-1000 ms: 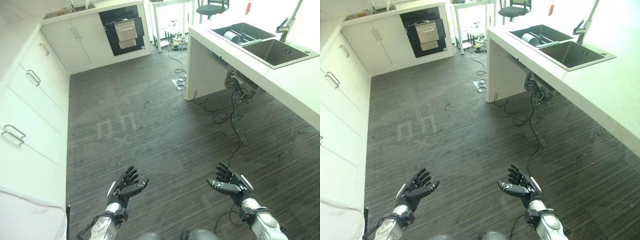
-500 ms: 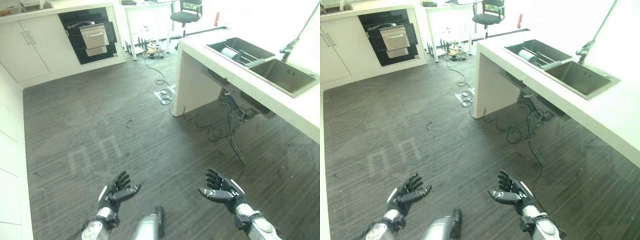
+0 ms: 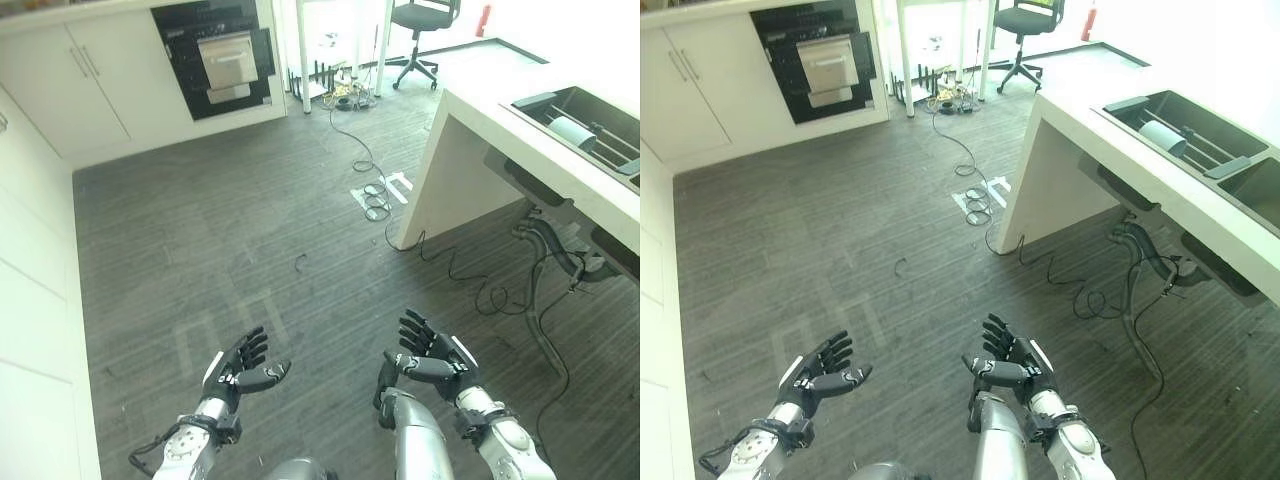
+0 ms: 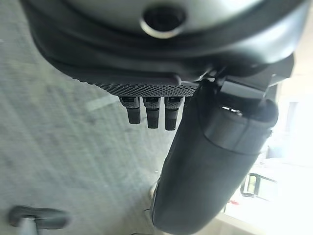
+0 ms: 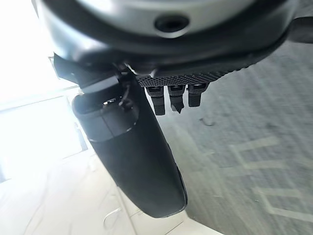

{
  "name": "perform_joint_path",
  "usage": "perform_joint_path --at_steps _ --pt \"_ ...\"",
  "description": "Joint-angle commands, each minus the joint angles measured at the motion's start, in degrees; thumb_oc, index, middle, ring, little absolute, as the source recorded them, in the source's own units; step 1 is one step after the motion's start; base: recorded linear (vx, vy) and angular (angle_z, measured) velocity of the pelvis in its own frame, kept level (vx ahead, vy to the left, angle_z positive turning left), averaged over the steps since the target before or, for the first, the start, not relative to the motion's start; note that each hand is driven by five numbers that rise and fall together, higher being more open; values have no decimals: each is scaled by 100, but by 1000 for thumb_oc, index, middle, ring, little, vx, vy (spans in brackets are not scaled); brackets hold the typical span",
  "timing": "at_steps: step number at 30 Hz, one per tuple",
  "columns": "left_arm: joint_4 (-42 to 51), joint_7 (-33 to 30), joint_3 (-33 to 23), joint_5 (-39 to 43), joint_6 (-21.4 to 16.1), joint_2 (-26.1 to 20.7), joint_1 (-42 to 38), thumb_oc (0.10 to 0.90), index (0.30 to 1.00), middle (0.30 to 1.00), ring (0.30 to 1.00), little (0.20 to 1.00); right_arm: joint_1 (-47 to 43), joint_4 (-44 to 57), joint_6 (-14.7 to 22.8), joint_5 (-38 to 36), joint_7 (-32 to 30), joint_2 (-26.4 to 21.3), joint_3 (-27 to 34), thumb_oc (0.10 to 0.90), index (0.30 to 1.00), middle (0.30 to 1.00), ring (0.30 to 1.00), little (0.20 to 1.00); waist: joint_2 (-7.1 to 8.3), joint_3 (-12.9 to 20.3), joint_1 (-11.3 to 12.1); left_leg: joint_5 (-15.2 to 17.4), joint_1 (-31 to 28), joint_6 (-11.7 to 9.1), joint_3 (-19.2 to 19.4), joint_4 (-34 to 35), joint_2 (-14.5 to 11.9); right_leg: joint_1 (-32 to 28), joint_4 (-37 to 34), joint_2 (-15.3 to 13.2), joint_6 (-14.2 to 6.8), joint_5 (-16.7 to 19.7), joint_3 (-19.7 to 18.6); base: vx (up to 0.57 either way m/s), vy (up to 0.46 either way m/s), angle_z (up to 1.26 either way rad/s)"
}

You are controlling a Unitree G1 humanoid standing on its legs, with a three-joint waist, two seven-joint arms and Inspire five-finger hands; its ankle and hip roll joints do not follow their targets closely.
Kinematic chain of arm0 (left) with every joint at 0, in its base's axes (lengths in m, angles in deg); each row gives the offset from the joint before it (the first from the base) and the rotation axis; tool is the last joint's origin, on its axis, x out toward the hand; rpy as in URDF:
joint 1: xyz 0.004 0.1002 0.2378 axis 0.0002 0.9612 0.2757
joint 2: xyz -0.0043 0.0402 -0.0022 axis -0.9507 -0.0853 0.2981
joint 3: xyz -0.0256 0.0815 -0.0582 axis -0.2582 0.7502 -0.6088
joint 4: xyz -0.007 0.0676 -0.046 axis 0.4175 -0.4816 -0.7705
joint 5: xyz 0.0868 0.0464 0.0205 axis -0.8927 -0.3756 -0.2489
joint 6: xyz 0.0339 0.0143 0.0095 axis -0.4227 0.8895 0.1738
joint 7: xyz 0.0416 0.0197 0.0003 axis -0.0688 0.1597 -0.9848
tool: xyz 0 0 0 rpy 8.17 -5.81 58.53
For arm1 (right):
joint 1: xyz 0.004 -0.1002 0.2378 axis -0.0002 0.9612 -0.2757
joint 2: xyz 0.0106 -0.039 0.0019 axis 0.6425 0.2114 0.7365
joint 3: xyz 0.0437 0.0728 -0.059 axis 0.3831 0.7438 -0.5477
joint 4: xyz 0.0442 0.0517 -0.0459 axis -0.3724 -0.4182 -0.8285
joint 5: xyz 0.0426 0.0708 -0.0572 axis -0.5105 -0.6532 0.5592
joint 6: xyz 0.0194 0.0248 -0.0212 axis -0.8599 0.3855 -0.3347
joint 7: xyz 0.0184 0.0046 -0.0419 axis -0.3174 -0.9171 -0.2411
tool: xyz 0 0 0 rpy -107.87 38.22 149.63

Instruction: Place the dishes in the dishwasher.

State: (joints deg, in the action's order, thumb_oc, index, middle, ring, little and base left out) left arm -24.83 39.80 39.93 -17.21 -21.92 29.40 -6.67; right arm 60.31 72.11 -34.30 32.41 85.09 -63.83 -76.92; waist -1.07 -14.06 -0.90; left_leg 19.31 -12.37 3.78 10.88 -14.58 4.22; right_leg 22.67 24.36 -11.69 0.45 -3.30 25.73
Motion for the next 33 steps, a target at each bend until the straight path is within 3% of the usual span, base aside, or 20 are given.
perform_joint_path --at_steps 1,3,4,6,7,8,9,10,11,12,14,15,16,17,19,21,25,30,33 --pt "1098 -111 -236 -33 -764 -390 -430 800 900 900 900 900 -354 790 618 -257 -34 -39 378 800 900 900 900 900 267 437 25 227 495 -194 -244 -261 -277 -709 -717 -245 -1099 383 -469 456 -243 -22" --pt "1324 -40 -286 -50 -898 -389 -377 800 900 900 900 900 -305 946 633 -323 -63 -136 507 800 900 900 900 900 248 524 -39 234 284 -244 -204 -261 -324 -805 -717 -158 -1039 366 -485 408 -219 -3" --pt "1420 -26 -292 -86 -987 -385 -350 800 900 900 900 900 -290 1027 639 -349 -48 -182 567 800 900 900 900 900 225 568 -75 73 182 -292 -209 -261 -365 -843 -717 -74 -985 318 -529 407 -274 -6" --pt "1644 -56 -280 -136 -1149 -384 -309 800 900 900 900 900 -261 1229 628 -355 -2 -323 697 800 900 900 900 900 203 671 -134 -708 -67 -525 -153 -261 -475 -950 -717 108 -786 137 -638 375 -315 -9" --pt "1721 -106 -264 -157 -1231 -376 -308 800 900 900 900 900 -259 1321 621 -391 32 -429 757 800 900 900 900 900 301 690 -126 -1473 -191 -676 -72 -261 -404 -1000 -717 109 -598 62 -724 251 -287 -37" --pt "1778 -126 -249 -186 -1289 -368 -312 800 900 900 900 900 -250 1391 623 -420 64 -501 801 800 900 900 900 900 332 659 -113 -1775 21 -815 -117 -850 -429 -1103 -717 185 -479 -65 -841 276 -335 -39" --pt "1863 -210 -183 -247 -1412 -339 -335 800 900 900 900 900 -246 1496 653 -443 117 -617 831 800 900 900 900 900 372 562 -82 -2062 821 -964 -302 -2200 -362 -1279 -717 305 -301 -263 -1055 237 -277 -72" --pt "1933 -247 -167 -242 -1507 -336 -320 800 900 900 900 900 -240 1538 676 -440 160 -674 854 800 900 900 900 900 400 494 -58 -2106 1335 -991 -389 -2988 -340 -1392 -717 345 -227 -310 -1155 199 -228 -53" --pt "2004 -235 -168 -235 -1626 -318 -318 800 900 900 900 900 -263 1584 693 -449 185 -711 885 800 900 900 900 900 466 426 -19 -2029 1759 -968 -373 -3401 -395 -1502 -717 323 -192 -300 -1194 98 -120 -84" --pt "2066 -234 -195 -244 -1689 -308 -337 800 900 900 900 900 -301 1626 707 -468 202 -720 876 800 900 900 900 900 512 371 21 -1933 2044 -881 -381 -3381 -341 -1534 -717 320 -196 -281 -1244 147 -82 -122" --pt "2299 -264 -298 -214 -1964 -333 -404 800 900 900 900 900 -483 1765 775 -562 263 -775 788 800 900 900 900 900 542 213 145 -1627 2101 -648 -456 -2546 -171 -1683 -717 483 -257 -346 -1530 195 -29 -141" --pt "2470 -297 -373 -213 -2027 -336 -409 800 900 900 900 900 -567 1813 765 -617 305 -784 754 800 900 900 900 900 546 202 172 -1619 1904 -612 -474 -2015 -181 -1718 -717 556 -290 -374 -1658 303 57 -120" --pt "2740 -369 -533 -241 -2170 -391 -400 800 900 900 900 900 -710 1907 762 -647 384 -760 647 800 900 900 900 900 475 200 225 -1801 1546 -595 -683 -261 -189 -1801 -717 771 -369 -447 -1973 287 82 -134" --pt "2794 -366 -568 -282 -2287 -423 -408 800 900 900 900 900 -753 1935 787 -641 382 -741 609 800 900 900 900 900 420 205 238 -1710 1692 -595 -779 -261 -217 -1787 -717 872 -388 -445 -2049 294 134 -143" --pt "3171 -514 -784 -407 -2337 -484 -357 800 900 900 900 900 -848 2179 688 -753 522 -769 482 800 900 900 900 900 229 221 380 -1530 2270 -695 -1572 -261 -218 -1950 -717 1251 -382 -591 -2379 233 119 -148" --pt "3425 -357 -888 -300 -2380 -475 -407 800 900 900 900 900 -856 2398 716 -805 507 -845 482 800 900 900 900 900 160 237 496 -1832 2668 -817 -1821 -261 -189 -2112 -717 1440 -311 -774 -2554 244 164 -116" --pt "3637 -410 -736 -437 -2451 -620 -1170 800 900 900 900 900 -1038 2952 659 -1111 353 -894 671 800 900 900 900 900 230 442 371 -1187 2304 -502 -1673 -261 -103 -2109 -717 1033 -500 -823 -2288 212 254 -125" --pt "3784 -395 -604 -709 -2480 -782 -1451 800 900 900 900 900 -1107 3102 877 -1248 3 -744 793 800 900 900 900 900 299 551 355 -1007 2100 -292 -1648 -261 -46 -2331 -717 853 -540 -785 -2104 133 185 -13" --pt "3895 -292 -624 -681 -2572 -826 -1428 800 900 900 900 900 -1113 3179 1050 -1281 75 -560 785 800 900 900 900 900 222 540 344 -968 1987 -146 -1725 -261 -31 -2480 -717 883 -626 -264 -1809 98 128 -12"
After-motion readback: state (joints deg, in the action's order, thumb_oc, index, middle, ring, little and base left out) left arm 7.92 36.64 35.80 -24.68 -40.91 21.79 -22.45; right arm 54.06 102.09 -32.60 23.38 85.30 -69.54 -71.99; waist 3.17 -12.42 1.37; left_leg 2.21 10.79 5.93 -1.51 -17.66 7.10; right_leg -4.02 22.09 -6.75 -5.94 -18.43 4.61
